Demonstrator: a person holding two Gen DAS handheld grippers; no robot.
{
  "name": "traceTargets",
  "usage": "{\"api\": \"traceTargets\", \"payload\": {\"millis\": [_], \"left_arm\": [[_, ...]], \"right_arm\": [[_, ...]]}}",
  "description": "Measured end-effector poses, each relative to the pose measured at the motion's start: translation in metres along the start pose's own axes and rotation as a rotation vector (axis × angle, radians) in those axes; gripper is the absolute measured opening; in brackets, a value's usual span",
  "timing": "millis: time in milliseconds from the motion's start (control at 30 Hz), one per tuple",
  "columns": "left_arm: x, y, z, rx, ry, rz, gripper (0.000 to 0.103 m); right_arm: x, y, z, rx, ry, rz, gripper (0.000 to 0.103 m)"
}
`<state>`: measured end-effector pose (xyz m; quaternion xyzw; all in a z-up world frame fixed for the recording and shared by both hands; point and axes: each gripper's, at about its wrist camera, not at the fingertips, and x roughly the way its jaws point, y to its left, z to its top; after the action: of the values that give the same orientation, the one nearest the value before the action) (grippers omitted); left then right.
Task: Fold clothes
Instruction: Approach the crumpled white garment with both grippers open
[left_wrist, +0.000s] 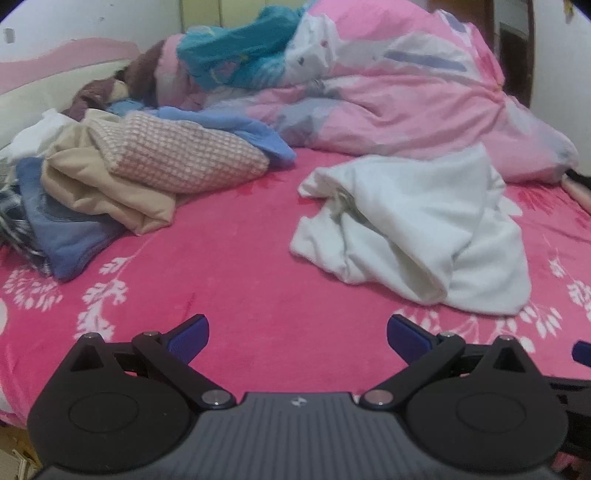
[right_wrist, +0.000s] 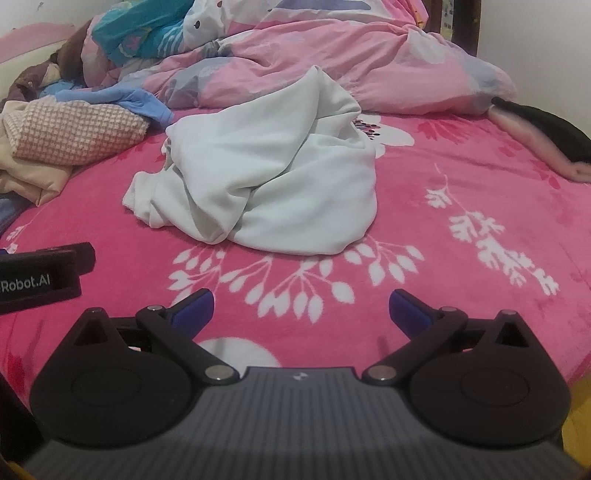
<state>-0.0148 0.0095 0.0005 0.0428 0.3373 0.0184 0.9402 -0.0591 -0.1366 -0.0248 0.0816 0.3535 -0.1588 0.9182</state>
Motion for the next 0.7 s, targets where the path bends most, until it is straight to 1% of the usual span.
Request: {"api": "traceTargets", "payload": {"millis": [167,333,433,600,700], "left_arm": [[-0.001,0.009,-0.001,-0.045,-0.011,-0.038,0.103],[-0.001,0.012,-0.003,-0.059,-0.027,-0.044,0.103],[-0.001,0.012,-0.004,-0.058,-0.028,-0.07,0.103],[-0.002,0.011,-0.005,-0.048,-0.042,-0.051,0.103],[0.0,0.011,-0.004,-0.047,-0.035,-0.057,0.103]], "right_arm": [[-0.001,0.002,0.0,-0.003,-0.005,-0.003,0.102],[-0.002,0.005,0.0,-0.017,-0.011,-0.008,0.102],[-0.001,0.007,0.0,-0.022,-0.009,-0.007,0.102],[0.0,0.01,0.0,-0.023,-0.003,-0.003,0.102],[0.0,0.011,0.0,-0.029,-0.005,-0.003,0.102]]}}
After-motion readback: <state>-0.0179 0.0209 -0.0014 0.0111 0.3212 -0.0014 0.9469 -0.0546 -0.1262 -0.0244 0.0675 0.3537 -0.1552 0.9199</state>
